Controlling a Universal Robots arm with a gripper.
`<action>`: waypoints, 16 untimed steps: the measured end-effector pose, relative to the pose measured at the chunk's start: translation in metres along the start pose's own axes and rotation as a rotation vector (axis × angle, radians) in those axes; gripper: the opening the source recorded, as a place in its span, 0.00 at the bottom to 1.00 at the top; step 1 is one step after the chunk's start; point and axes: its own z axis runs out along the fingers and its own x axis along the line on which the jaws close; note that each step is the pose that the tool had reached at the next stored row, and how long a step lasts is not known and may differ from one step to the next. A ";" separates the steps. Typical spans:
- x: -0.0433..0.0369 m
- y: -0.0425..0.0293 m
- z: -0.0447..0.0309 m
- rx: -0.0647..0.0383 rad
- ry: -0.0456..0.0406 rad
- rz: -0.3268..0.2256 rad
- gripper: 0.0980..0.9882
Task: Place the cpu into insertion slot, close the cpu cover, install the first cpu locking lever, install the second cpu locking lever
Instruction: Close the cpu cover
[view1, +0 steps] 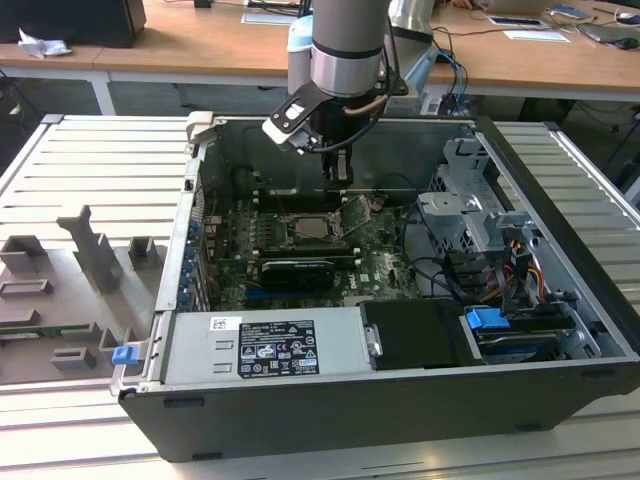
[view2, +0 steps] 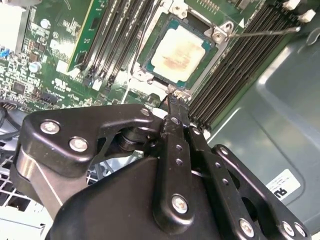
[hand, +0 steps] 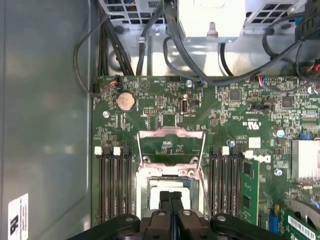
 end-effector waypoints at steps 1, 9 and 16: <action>0.0000 0.0020 0.0000 0.000 0.0000 -0.001 0.01; 0.0004 0.0249 0.0005 0.002 0.0001 -0.008 0.01; 0.0016 0.0365 0.0013 0.003 0.0002 -0.014 0.01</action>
